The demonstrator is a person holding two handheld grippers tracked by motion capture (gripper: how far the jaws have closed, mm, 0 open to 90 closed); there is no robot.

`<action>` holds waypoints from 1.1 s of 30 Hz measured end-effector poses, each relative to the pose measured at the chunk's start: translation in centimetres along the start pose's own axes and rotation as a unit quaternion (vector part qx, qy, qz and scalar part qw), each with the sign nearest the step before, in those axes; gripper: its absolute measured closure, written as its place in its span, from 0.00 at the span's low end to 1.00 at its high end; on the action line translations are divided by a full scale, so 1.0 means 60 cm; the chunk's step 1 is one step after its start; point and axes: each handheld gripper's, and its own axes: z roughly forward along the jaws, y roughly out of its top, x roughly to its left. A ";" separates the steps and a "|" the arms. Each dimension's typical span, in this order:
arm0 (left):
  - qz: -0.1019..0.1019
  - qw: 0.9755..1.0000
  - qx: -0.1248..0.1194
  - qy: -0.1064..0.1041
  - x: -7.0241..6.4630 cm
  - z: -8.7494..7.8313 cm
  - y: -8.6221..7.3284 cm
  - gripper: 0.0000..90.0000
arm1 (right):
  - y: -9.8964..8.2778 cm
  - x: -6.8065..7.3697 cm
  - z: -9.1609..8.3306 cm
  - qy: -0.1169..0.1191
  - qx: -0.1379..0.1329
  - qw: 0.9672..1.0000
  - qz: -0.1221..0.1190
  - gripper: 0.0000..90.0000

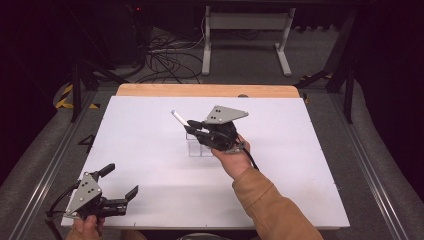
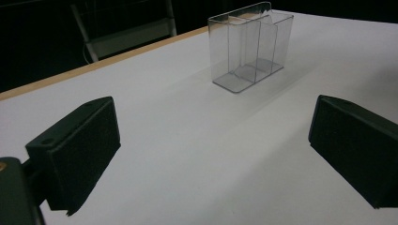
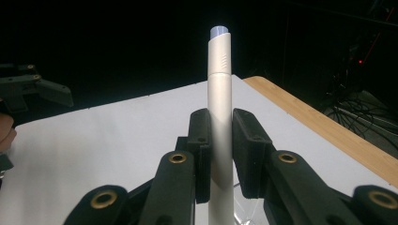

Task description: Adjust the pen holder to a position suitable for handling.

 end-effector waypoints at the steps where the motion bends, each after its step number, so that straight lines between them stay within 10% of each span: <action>1: 0.000 1.000 0.000 0.000 0.000 0.000 0.000 0.03 | -0.001 -0.004 0.001 0.000 -0.002 1.000 0.003 0.87; 33: -0.002 1.000 0.002 -0.002 0.000 0.001 0.000 0.03 | -0.025 -0.063 0.034 -0.051 -0.036 0.998 0.018 0.87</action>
